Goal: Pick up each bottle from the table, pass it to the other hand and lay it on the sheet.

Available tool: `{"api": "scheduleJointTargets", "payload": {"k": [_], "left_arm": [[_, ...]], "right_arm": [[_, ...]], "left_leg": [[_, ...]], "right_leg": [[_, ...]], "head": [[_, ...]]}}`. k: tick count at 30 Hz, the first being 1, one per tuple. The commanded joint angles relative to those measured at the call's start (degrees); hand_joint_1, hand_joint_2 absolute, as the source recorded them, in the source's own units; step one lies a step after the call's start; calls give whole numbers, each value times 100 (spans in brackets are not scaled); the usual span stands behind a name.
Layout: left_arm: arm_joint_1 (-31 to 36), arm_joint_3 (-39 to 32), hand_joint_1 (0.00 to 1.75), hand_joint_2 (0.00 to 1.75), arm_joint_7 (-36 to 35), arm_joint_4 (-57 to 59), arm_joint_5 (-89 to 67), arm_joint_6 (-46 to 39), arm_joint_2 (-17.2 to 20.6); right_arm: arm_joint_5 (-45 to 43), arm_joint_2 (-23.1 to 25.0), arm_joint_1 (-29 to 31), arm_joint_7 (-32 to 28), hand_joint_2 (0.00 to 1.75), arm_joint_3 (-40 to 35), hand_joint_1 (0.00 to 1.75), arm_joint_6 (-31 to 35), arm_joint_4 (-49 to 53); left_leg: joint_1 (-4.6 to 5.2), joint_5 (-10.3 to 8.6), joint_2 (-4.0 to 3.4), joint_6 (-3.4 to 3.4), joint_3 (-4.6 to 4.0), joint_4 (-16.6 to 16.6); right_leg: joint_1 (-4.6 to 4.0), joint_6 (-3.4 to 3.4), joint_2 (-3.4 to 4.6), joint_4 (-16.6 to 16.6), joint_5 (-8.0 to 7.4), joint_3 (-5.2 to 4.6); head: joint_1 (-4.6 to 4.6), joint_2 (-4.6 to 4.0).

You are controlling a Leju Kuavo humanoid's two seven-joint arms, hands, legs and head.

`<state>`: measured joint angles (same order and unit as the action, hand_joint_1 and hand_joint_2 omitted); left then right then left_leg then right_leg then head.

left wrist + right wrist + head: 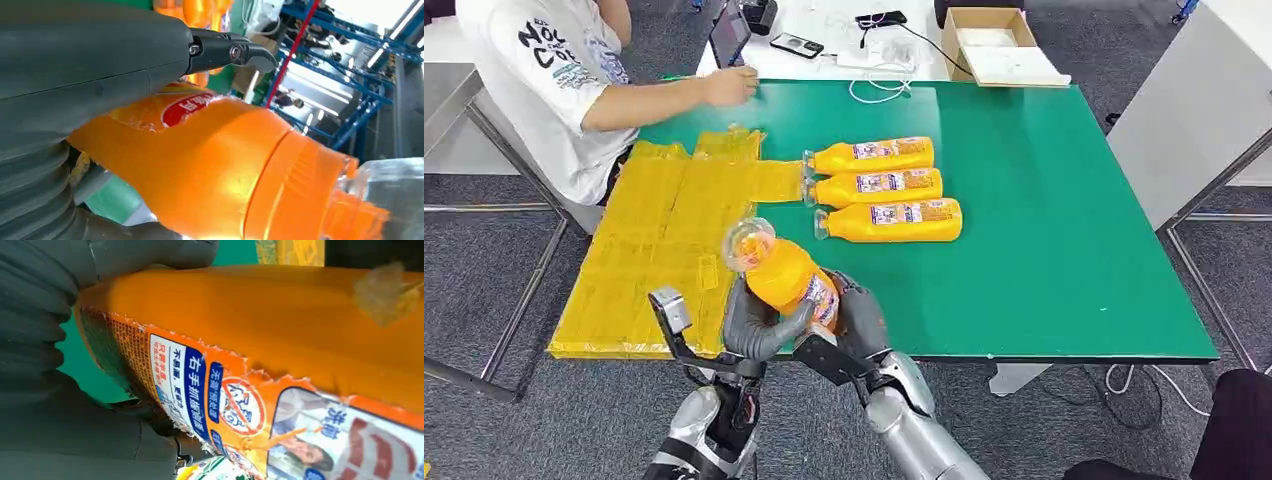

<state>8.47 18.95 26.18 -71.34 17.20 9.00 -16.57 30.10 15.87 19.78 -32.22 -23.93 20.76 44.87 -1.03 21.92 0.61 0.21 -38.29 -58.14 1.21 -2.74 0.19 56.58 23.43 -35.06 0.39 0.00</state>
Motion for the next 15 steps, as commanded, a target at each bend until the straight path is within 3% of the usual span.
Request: {"api": "scheduleJointTargets", "payload": {"k": [1,10,15], "left_arm": [[359,373,0,175,-43,674,-238,-161,19],[482,256,0,175,110,976,-694,-707,2],[460,149,0,175,116,999,-427,-403,-58]], "right_arm": [[161,51,348,15,175,-838,175,-48,-657],[50,-52,205,-22,175,-1048,175,-258,-636],[24,-83,217,22,175,-1116,175,-429,-667]], "left_leg": [[-1,7,-3,2,17,2],[-1,14,-4,3,37,2],[0,11,-1,4,30,2]], "right_leg": [[-4,10,-2,-2,6,17],[-5,14,-3,-4,13,37],[-3,12,-6,-4,12,30]], "head": [[0,0],[2,0],[0,0]]}}
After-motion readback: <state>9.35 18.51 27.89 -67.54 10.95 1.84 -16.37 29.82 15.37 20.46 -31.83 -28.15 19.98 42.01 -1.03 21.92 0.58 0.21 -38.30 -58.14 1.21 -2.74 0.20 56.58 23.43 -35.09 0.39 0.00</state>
